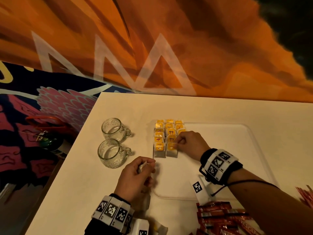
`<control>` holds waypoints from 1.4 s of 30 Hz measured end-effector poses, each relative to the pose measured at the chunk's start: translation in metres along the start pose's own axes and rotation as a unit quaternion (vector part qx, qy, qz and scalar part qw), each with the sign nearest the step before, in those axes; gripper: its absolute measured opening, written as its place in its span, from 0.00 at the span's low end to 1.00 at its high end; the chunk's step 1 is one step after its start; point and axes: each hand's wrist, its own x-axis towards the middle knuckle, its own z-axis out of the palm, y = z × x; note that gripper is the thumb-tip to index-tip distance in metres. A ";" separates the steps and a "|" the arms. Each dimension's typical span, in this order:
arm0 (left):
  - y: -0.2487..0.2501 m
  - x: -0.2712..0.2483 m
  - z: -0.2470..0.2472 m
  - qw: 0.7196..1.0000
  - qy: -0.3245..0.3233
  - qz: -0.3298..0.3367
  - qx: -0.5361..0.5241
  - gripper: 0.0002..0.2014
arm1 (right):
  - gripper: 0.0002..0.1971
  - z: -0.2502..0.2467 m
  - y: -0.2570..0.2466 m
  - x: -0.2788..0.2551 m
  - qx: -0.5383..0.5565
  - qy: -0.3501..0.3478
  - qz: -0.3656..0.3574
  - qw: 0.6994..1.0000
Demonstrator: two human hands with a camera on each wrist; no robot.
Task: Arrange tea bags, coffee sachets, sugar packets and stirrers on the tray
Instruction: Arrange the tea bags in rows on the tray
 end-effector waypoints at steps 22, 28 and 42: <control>0.023 0.011 0.016 0.947 -0.063 -0.131 -0.286 0.32 | 0.13 -0.014 -0.037 -0.039 0.134 -0.015 -0.102 0.986; 0.028 0.008 0.027 0.960 -0.087 -0.118 -0.238 0.35 | 0.24 -0.005 -0.046 -0.078 0.097 -0.066 -0.189 0.975; 0.022 -0.008 0.032 0.987 -0.097 -0.014 -0.124 0.13 | 0.04 -0.020 -0.026 -0.086 0.387 -0.030 0.011 0.922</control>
